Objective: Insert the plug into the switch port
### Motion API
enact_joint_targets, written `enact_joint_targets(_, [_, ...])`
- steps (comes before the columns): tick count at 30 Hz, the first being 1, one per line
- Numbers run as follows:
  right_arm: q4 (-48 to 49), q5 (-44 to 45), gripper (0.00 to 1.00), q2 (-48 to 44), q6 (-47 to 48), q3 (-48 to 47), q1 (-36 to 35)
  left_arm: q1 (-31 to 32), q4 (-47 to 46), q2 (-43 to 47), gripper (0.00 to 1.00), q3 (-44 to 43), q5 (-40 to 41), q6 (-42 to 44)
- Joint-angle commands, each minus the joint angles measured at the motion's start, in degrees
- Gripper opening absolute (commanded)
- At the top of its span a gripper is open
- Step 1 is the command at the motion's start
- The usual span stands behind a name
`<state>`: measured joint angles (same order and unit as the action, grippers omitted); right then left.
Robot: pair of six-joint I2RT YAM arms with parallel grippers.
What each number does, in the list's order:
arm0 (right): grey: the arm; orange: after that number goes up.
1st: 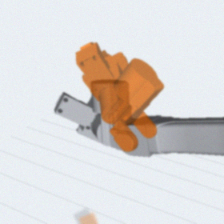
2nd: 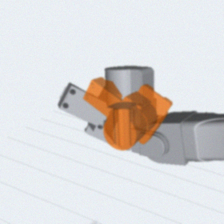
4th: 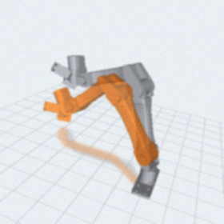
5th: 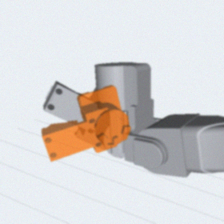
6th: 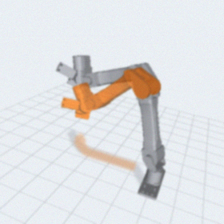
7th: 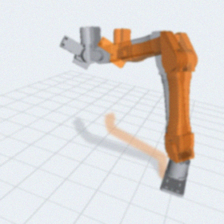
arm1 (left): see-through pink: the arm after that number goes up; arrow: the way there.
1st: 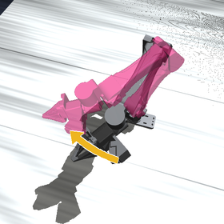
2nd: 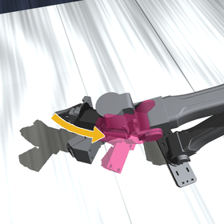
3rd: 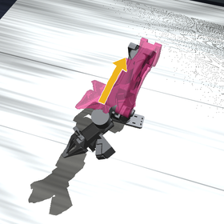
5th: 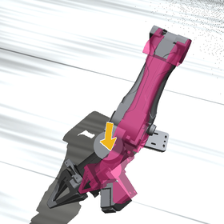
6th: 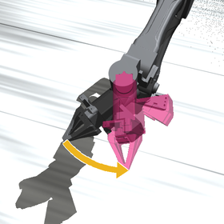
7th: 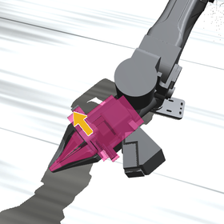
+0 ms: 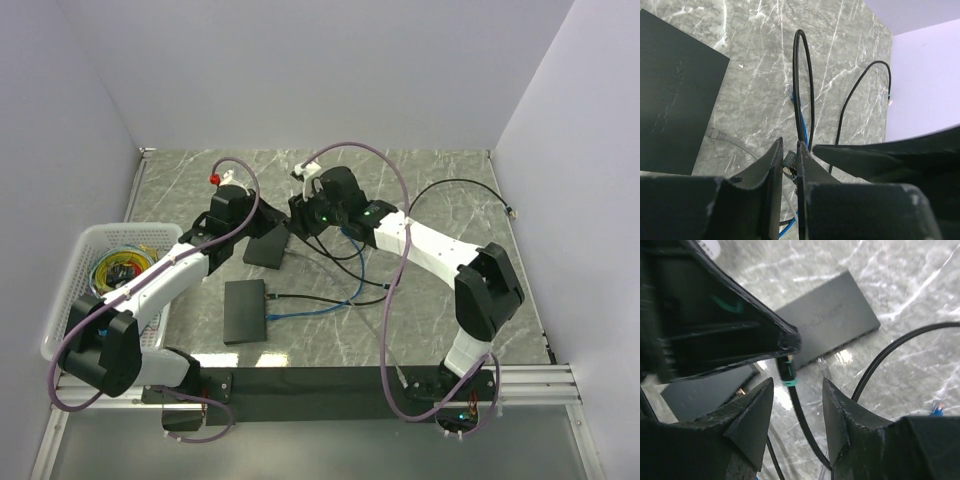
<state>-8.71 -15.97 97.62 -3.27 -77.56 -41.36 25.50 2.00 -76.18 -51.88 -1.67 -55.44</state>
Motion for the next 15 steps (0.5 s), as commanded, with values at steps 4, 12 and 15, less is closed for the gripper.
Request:
enact_joint_targets(4, [2.6,-0.3,0.49,0.7,0.6,-1.0,0.3,0.3,-0.2,0.2,0.0,-1.1,-0.8,-0.5])
enact_joint_targets(12, [1.9,-0.8,0.41,2.7,0.6,-2.7,0.2,0.3,-0.7,-0.8,0.0,-1.6,-1.4,-1.0])
enact_joint_targets(15, [1.4,-0.8,0.39,3.3,0.6,-3.0,0.3,0.3,-0.8,-0.9,0.01,-1.7,-1.6,-1.1])
